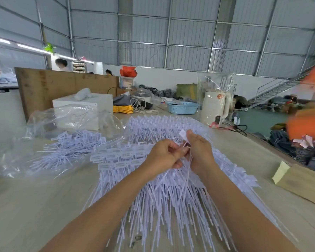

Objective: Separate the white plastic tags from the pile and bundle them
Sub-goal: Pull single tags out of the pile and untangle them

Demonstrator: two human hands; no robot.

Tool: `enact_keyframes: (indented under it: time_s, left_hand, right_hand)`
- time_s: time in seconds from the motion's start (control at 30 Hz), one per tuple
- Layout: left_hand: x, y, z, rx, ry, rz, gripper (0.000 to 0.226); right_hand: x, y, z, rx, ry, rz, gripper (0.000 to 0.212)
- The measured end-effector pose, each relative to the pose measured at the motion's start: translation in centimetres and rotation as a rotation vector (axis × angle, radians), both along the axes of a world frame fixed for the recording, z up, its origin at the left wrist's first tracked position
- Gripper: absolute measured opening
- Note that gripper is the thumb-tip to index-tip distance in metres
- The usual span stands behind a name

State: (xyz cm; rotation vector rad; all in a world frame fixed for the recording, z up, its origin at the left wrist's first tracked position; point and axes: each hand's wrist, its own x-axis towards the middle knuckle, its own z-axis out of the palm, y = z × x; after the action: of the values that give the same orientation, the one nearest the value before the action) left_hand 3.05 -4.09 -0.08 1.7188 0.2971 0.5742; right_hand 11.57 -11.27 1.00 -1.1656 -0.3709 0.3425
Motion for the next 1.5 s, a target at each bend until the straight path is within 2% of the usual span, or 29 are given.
enact_keyframes:
  time_s: [0.13,0.2,0.3,0.4,0.5,0.57,0.7,0.8,0.9,1.07,1.13,1.2,1.27,1.37,1.43,1.5]
  left_hand:
    - [-0.3,-1.2,0.3,-0.108,0.097,-0.162,0.024]
    - [-0.4,-2.0,0.3,-0.087,0.120,-0.216,0.022]
    - [-0.5,-3.0,0.5,-0.113,0.071,-0.326,0.019]
    - [-0.6,-3.6,1.2,-0.201,0.002,-0.358,0.013]
    - [-0.8,-3.4,2.1,-0.174,0.000,-0.258,0.006]
    - [-1.1,-2.7,2.6,-0.120,0.006,-0.165,0.006]
    - [-2.4,-0.2,2.8,0.171,0.036,0.110,0.016]
    - [-4.4,2.2,2.4,0.412,0.024,0.319,0.016]
    - [-7.3,5.0,1.9,0.544,0.071,0.464,0.019]
    - [-12.4,11.2,1.8,0.671,0.187,0.654,0.025]
    - [-14.1,14.3,1.6,0.667,0.238,0.727,0.025]
    - [-15.5,17.3,1.2,0.673,0.324,0.804,0.027]
    - [-16.4,20.0,0.5,0.705,0.386,0.852,0.032]
    - [-16.4,22.9,-0.8,0.726,0.494,0.808,0.027]
    - [-15.4,24.0,-1.8,0.760,0.544,0.757,0.028]
    - [-14.2,24.5,-2.4,0.846,0.583,0.732,0.030]
  right_hand:
    - [0.8,-1.1,1.1,0.162,0.069,-0.039,0.018]
    - [1.2,-1.6,2.0,0.186,-0.009,-0.125,0.020]
    - [1.6,-2.0,3.0,0.142,-0.238,-0.312,0.022]
    - [1.3,-1.2,3.2,0.031,-0.336,-0.321,0.021]
    - [0.8,0.1,3.5,-0.064,-0.239,-0.225,0.027]
    - [0.6,1.0,4.0,-0.120,-0.291,-0.222,0.029]
    - [-0.8,3.6,4.5,-0.186,-0.399,-0.141,0.017]
    - [-2.6,6.4,4.0,-0.273,-0.479,-0.027,0.023]
    - [-5.0,9.6,3.4,-0.339,-0.494,0.112,0.026]
    - [-8.4,14.5,3.7,-0.350,-0.580,0.350,0.014]
    - [-8.9,16.3,3.7,-0.410,-0.767,0.302,0.017]
    - [-8.5,17.9,3.4,-0.548,-1.061,0.098,0.022]
    - [-8.0,19.0,3.0,-0.702,-1.252,-0.103,0.020]
    - [-7.0,20.0,2.4,-0.967,-1.307,-0.208,0.022]
    - [-6.0,20.4,2.0,-1.123,-1.239,-0.073,0.036]
    - [-5.3,20.6,1.6,-1.135,-1.162,0.098,0.048]
